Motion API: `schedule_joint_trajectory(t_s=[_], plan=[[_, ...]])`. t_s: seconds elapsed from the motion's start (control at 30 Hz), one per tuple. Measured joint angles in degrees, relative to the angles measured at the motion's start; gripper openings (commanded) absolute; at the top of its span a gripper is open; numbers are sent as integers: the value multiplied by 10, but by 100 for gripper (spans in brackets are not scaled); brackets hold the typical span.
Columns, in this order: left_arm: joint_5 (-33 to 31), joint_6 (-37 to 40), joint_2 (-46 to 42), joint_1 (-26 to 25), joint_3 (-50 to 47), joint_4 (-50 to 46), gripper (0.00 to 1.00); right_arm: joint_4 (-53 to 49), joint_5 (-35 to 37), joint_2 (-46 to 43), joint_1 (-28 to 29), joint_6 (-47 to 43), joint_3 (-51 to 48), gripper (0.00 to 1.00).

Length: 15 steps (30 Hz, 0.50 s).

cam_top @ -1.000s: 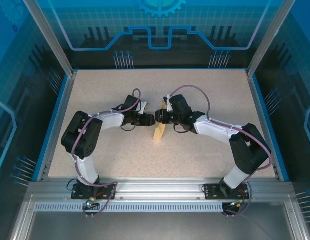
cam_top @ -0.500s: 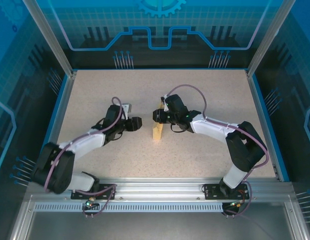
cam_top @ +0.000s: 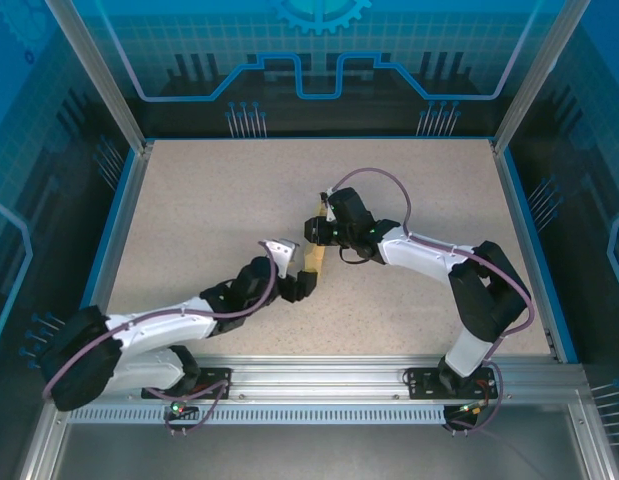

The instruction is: Fold the paper box

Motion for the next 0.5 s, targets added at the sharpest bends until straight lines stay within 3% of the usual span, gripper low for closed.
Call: schedule_joint_trajectory(t_s=[0.23, 0.5], plan=[[-68, 39, 92, -12, 11, 72, 80, 0, 0, 0, 0, 0, 0, 32], [-79, 69, 161, -13, 43, 143, 80, 0, 0, 0, 0, 0, 0, 32]])
